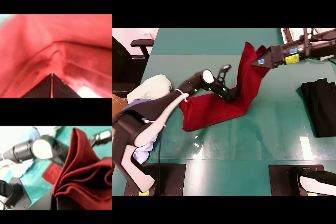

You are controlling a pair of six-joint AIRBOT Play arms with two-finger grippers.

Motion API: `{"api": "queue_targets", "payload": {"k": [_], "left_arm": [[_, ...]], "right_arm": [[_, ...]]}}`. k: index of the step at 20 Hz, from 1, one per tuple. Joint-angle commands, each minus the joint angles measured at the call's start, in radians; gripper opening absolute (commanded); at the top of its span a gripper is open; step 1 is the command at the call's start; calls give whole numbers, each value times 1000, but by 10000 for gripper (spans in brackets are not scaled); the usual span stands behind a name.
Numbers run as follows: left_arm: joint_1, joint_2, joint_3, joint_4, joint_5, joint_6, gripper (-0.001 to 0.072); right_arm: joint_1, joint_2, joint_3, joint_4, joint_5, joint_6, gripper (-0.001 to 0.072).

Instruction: Fold the shirts.

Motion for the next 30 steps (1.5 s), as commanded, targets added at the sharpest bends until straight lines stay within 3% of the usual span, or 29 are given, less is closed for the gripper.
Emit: {"api": "queue_targets", "payload": {"k": [1, 7, 8, 10, 11, 15, 20, 21, 22, 23, 26, 30], "left_arm": [[125, 148, 1, 91, -76, 2, 24], [412, 534, 2, 265, -101, 3, 25], [447, 578, 2, 285, -102, 3, 25], [503, 638, 2, 301, -106, 3, 25], [523, 657, 2, 301, -112, 3, 25], [540, 673, 2, 303, -156, 3, 25], [534, 673, 2, 299, -193, 3, 25], [521, 673, 2, 299, -193, 3, 24], [508, 671, 1, 299, -192, 4, 25], [488, 665, 1, 299, -191, 9, 25], [425, 644, 1, 299, -188, 11, 25], [370, 614, 1, 298, -187, 12, 25]], "right_arm": [[99, -5, 3, 2, -83, 2, 16], [441, -196, 7, 34, -342, -53, 21], [490, -241, 15, 84, -367, -97, 101], [559, -328, 70, 120, -365, -123, 502], [570, -359, 102, 112, -332, -123, 538], [488, -354, 99, -82, -174, -85, 531], [208, -214, -193, -279, -163, 15, 532], [140, -204, -249, -276, -164, 28, 550], [80, -206, -291, -260, -167, 29, 644], [24, -217, -329, -233, -172, 29, 656], [-63, -300, -367, -143, -167, 27, 650], [-31, -407, -365, -5, -192, -19, 611]]}}
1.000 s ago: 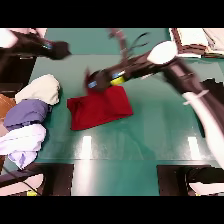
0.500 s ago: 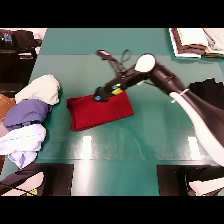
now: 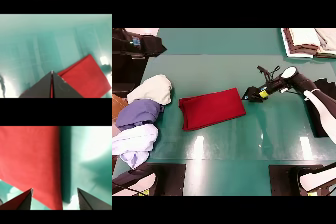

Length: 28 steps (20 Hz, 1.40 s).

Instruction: Fold the shirts.

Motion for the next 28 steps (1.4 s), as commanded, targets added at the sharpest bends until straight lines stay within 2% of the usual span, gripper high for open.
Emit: {"api": "queue_targets", "payload": {"k": [1, 2, 5, 7, 9, 10, 13, 16, 20, 25, 28], "left_arm": [[-35, -24, 0, -12, -2, 3, 25], [-35, -31, 0, -16, -1, 3, 25], [-35, -42, 0, -34, 1, 2, 24], [-35, -47, 0, -49, -1, 2, 25], [-35, -48, 0, -63, -1, 1, 24], [-35, -48, 0, -69, -1, 1, 24], [-35, -48, 0, -105, -9, 1, 24], [-53, -48, 0, -119, -20, 10, 24], [-173, -48, 0, -114, 26, 27, 24], [-288, -48, 0, -112, 111, 26, 24], [-313, -48, 0, -112, 113, 26, 24]], "right_arm": [[11, -85, -17, 153, -24, -50, 609], [31, -103, -17, 190, -32, -63, 579], [100, -148, 18, 213, -53, -83, 547], [134, -176, 88, 208, -53, -90, 341], [149, -195, 167, 206, -55, -93, 40], [148, -195, 198, 206, -63, -93, 16], [84, -145, 261, 170, -72, -67, 16], [-70, -19, 269, -12, -91, 39, 16], [-338, 143, 269, -214, -82, 145, 16], [-663, 250, 269, -237, -89, 155, 16], [-791, 255, 269, -237, -111, 153, 16]]}}
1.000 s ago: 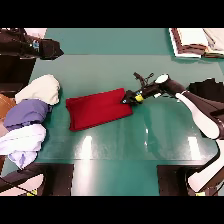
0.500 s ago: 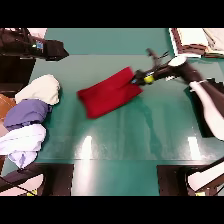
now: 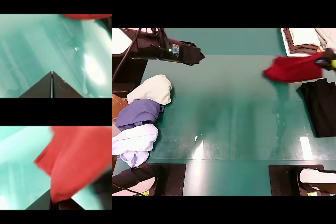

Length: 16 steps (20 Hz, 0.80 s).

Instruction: Fold the shirts.

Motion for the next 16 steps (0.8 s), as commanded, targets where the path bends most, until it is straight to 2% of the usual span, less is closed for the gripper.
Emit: {"api": "queue_targets", "payload": {"k": [1, 5, 8, 13, 16], "left_arm": [[-36, 0, 0, -1, 22, 0, 24], [-36, -1, 0, 0, 23, -8, 24], [-36, -1, 0, 0, 23, -8, 24], [-36, -1, 0, 0, 22, -7, 24], [-36, -1, 0, 1, 19, -6, 24]], "right_arm": [[-166, 24, 1, -20, -37, 7, 16], [-215, 26, 2, -11, -101, -5, 16], [-214, 29, 47, -2, -88, -14, 16], [-215, 31, 243, 5, 70, -12, 16], [-224, 48, 284, 2, 159, -12, 16]]}}
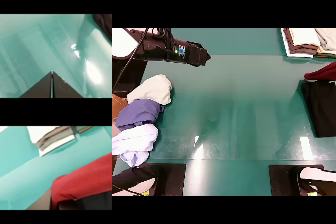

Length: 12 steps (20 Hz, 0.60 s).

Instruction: Fold the shirts.

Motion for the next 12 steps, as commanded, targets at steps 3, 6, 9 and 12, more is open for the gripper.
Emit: {"api": "queue_targets", "payload": {"k": [3, 6, 9, 12], "left_arm": [[0, -1, 0, 2, -6, 8, 25], [0, -1, 0, 2, -6, 8, 25], [0, -1, 0, 2, -6, 14, 25], [0, -1, 0, 1, -6, 33, 25]], "right_arm": [[-47, 76, -13, -21, 123, 7, 16], [-98, 163, -156, -134, 151, 22, 16], [-167, 249, -340, -189, 190, 24, 18], [-230, 314, -519, -259, 237, 27, 144]]}}
